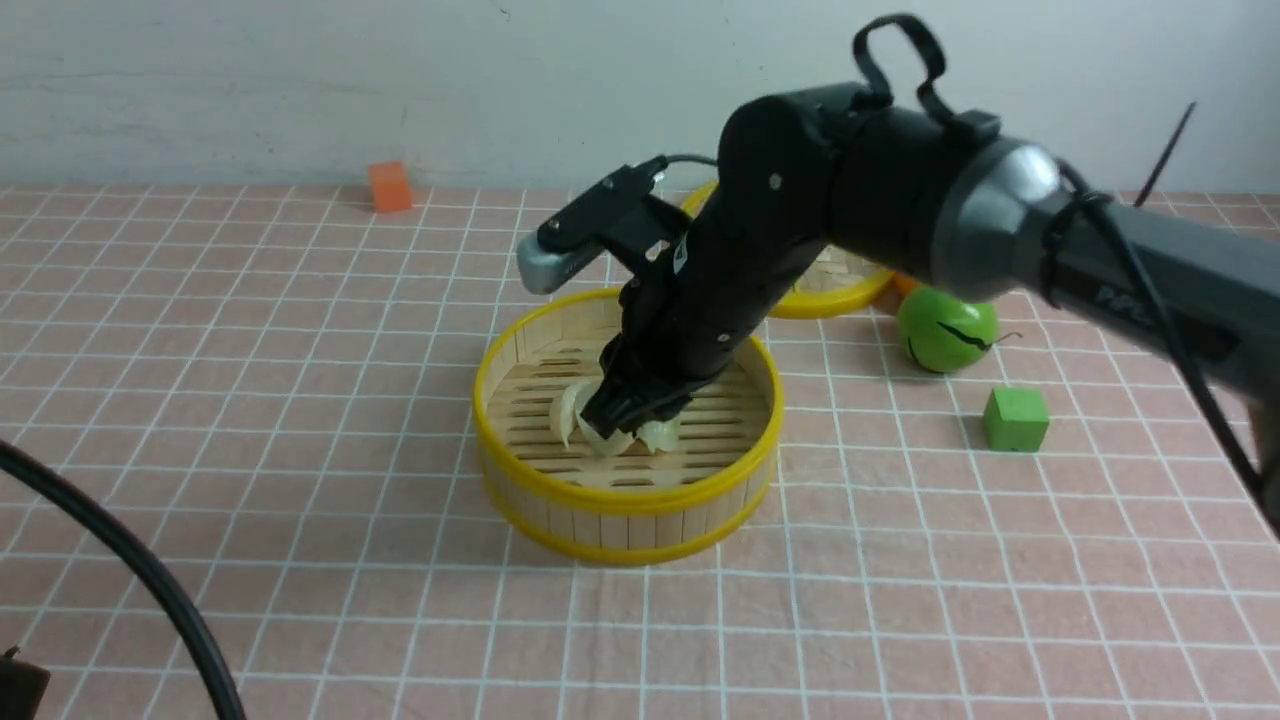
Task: Put the dumplings into the steamer on the table with the pink tablecloth.
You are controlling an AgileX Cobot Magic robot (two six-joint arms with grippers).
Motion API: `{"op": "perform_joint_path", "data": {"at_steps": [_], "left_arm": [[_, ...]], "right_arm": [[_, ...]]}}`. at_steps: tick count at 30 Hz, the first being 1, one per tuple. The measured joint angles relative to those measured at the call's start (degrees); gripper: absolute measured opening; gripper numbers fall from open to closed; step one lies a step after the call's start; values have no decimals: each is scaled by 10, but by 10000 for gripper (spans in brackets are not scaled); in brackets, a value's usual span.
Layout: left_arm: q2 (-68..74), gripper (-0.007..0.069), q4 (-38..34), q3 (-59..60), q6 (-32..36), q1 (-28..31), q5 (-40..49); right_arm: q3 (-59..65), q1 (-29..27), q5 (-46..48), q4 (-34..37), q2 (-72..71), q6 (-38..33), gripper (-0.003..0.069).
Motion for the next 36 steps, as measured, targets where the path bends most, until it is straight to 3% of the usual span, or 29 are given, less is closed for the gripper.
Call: {"op": "perform_joint_path", "data": {"at_steps": [6, 15, 20, 26, 29, 36], "left_arm": [[-42, -13, 1, 24, -1, 0, -22], [-213, -13, 2, 139, -60, 0, -113], [-292, -13, 5, 181, -74, 0, -155], [-320, -13, 6, 200, -77, 0, -222], [-320, -13, 6, 200, -77, 0, -227], [-320, -11, 6, 200, -77, 0, -229]], "right_arm": [[0, 0, -19, -41, 37, 1, 206], [0, 0, -14, -42, 43, 20, 412], [-17, 0, 45, -42, 18, 42, 430], [-29, 0, 137, -39, -59, 65, 314], [-28, 0, 189, -23, -105, 74, 185], [57, 0, 200, 18, -216, 69, -11]]}}
